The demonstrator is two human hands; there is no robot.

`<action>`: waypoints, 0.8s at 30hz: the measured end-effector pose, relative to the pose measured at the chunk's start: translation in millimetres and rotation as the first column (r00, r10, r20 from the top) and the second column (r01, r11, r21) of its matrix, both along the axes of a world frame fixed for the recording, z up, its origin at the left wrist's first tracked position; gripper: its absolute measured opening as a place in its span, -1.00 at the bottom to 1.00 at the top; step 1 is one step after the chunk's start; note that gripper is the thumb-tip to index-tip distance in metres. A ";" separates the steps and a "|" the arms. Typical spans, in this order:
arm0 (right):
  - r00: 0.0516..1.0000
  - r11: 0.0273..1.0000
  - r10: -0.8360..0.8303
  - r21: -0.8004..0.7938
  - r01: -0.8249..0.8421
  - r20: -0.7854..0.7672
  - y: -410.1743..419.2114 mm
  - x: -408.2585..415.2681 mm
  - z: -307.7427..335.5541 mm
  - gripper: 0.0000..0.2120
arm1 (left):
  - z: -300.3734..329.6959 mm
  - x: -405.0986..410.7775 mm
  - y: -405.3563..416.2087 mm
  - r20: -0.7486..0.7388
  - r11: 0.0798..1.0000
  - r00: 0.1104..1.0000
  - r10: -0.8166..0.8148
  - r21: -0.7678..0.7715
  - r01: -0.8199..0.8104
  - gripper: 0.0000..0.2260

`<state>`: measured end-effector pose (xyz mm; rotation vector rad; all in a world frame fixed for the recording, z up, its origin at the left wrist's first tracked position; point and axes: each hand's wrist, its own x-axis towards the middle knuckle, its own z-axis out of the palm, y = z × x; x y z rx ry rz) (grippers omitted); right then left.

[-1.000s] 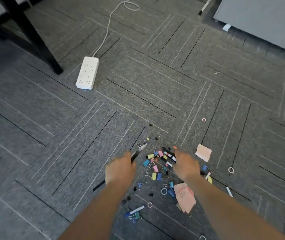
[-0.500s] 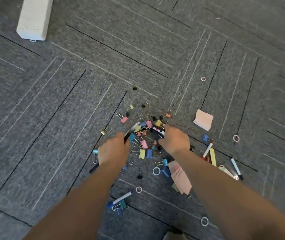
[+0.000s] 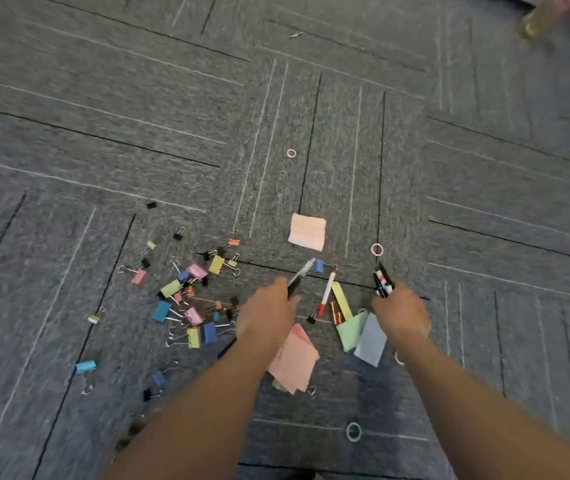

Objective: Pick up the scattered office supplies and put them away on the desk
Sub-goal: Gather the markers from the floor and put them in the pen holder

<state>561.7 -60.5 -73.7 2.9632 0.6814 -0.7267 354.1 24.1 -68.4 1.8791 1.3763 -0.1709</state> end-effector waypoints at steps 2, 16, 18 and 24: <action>0.999 0.999 0.033 -0.019 -0.033 -0.008 -11.4 20.7 -7.0 -0.90 | -8.7 37.1 -6.4 -0.006 0.999 0.999 -0.039 0.004 0.039 -0.79; 0.974 0.970 0.219 -0.098 -0.224 -0.058 -1.6 40.3 -11.1 -0.77 | -41.1 80.0 7.5 -0.114 1.000 0.993 0.002 0.009 -0.001 -0.80; 0.970 0.969 0.234 -0.069 -0.239 -0.070 5.4 31.4 1.2 -0.76 | -25.2 62.1 17.7 -0.099 0.998 0.995 0.004 0.063 0.003 -0.81; 0.937 0.940 0.330 0.127 -0.316 -0.111 53.6 -40.2 93.0 -0.84 | 78.1 -23.7 46.9 -0.126 0.983 0.987 0.104 0.161 -0.084 -0.78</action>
